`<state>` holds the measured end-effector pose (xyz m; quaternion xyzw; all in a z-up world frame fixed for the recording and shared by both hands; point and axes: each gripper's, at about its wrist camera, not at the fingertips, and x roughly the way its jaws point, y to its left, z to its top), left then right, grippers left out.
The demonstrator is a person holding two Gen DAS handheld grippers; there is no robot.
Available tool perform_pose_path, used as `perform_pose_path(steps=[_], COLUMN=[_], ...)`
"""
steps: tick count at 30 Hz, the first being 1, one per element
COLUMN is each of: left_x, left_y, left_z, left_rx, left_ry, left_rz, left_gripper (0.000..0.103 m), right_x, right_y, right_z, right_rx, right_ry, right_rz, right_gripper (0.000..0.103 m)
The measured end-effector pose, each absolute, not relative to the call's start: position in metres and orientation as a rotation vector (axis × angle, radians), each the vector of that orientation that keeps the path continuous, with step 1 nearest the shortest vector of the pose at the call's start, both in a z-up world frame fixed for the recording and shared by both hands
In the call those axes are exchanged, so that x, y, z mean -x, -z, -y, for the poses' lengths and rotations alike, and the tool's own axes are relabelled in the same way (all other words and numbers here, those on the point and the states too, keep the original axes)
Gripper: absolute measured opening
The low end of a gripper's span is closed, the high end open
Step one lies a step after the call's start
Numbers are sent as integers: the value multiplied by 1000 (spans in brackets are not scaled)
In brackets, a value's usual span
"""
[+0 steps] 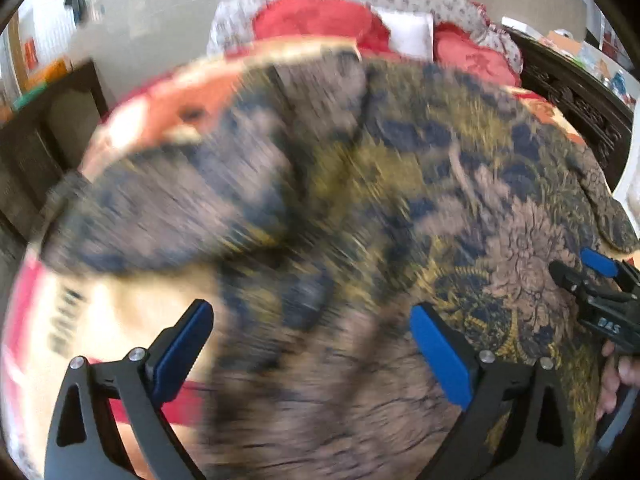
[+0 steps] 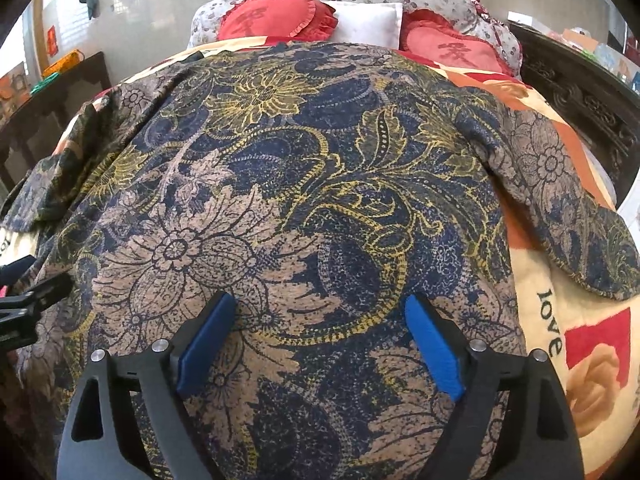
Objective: Fold small clothes
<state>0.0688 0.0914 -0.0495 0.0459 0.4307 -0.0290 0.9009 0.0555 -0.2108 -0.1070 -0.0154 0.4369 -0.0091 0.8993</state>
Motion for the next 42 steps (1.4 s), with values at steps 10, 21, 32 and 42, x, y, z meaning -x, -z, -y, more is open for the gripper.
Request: perform_pose_path(steps=[10,21,32,42], left_x=[-136,-193,-186,-90], left_y=[-6,43,47,-8], left_z=[-268,-328,-373,-429], left_rx=[-49,13,136,241], left_ry=[-167,-134,-247,-424], left_rz=[-783,-1027,-1006,-757], left_gripper=[100,64,7,4], right_x=[-55,-56,-57,-57], right_y=[107,107,108,108], right_z=[211,211,211,209], right_rx=[37,35,36,41], right_ry=[22,20,21,25], right_rz=[-902,-902,-901,-901], right_gripper=[103,103,103,103])
